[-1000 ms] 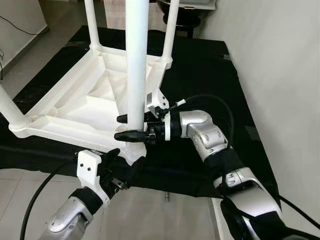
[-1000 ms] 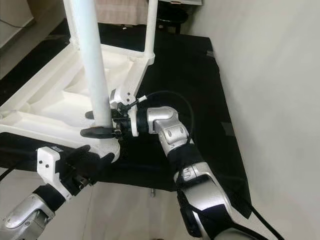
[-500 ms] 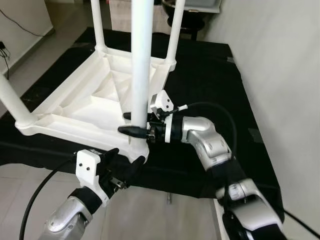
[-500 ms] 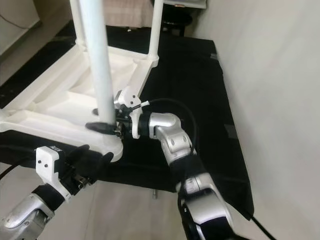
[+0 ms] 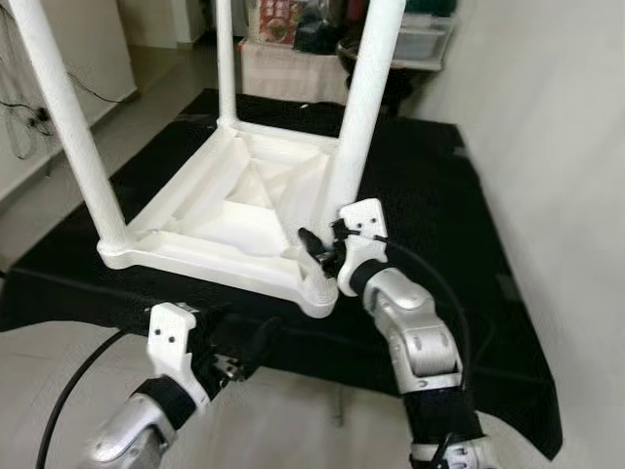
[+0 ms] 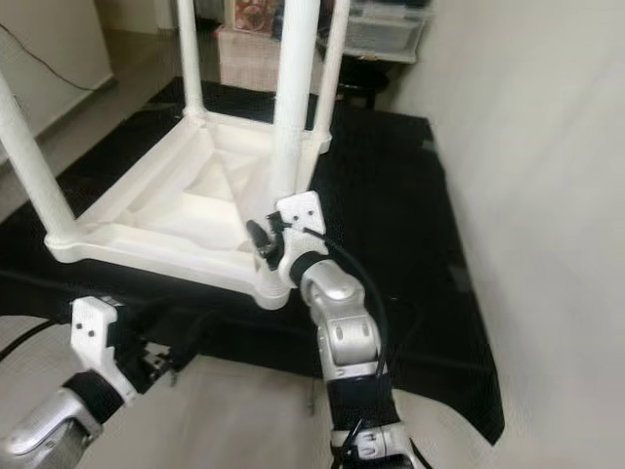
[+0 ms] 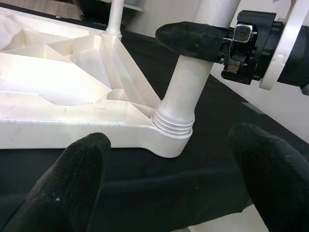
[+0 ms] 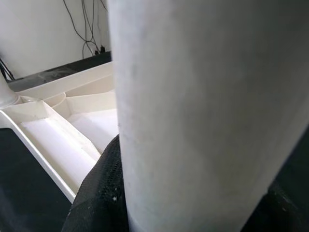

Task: Building children table

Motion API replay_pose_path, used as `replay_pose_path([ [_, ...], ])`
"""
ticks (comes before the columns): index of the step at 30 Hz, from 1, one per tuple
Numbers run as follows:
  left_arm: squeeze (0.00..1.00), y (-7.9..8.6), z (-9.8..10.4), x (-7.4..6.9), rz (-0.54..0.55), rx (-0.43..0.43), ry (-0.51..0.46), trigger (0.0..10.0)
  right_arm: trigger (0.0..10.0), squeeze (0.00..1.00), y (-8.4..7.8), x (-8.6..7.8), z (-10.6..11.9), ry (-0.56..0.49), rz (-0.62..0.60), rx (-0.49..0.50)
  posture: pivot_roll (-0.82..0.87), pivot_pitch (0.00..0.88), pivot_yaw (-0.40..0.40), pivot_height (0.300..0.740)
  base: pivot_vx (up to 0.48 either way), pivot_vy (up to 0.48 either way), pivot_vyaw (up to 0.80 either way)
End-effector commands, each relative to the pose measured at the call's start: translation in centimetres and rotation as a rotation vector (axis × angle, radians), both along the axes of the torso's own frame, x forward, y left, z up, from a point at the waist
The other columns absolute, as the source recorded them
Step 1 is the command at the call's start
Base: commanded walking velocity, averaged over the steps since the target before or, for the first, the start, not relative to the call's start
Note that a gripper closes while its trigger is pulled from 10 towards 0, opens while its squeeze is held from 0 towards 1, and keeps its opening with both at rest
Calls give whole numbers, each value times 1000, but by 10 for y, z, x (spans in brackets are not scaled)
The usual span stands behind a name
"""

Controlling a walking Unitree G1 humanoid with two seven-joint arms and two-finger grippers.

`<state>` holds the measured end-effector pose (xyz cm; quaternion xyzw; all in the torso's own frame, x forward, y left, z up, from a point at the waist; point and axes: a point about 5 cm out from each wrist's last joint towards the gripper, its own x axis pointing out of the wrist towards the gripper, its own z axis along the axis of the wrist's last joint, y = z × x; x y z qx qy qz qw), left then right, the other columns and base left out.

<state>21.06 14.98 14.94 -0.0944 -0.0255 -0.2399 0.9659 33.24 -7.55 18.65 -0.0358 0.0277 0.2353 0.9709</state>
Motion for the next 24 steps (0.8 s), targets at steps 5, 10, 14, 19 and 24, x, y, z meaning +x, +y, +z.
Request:
replay_pose_path([
  [5, 0, -1, -3, -1, 0, 6, 7, 10000, 10000, 1000, 7, 1, -19, 124, 99, -84, 25, 98, -112, 740, 0, 0, 0],
  [10, 0, -2, -2, 0, -6, 3, 7, 10000, 10000, 1000, 24, 10, 8, 34, 409, -10, 30, 102, -111, 740, 0, 0, 0],
  [14, 0, -2, -2, 0, -4, 3, 4, 10000, 10000, 0, 33, 8, 16, -40, 638, -137, 38, 108, -114, 740, 0, 0, 0],
  [19, 0, -3, -1, -1, -1, 6, 2, 10000, 10000, 0, 41, 6, 21, -60, 787, -173, 51, 120, -119, 740, 0, 0, 0],
  [24, 0, -3, 1, -3, 4, 7, -2, 10000, 7961, 0, 52, 9, 30, -47, 883, -147, 58, 139, -125, 740, 0, 0, 0],
])
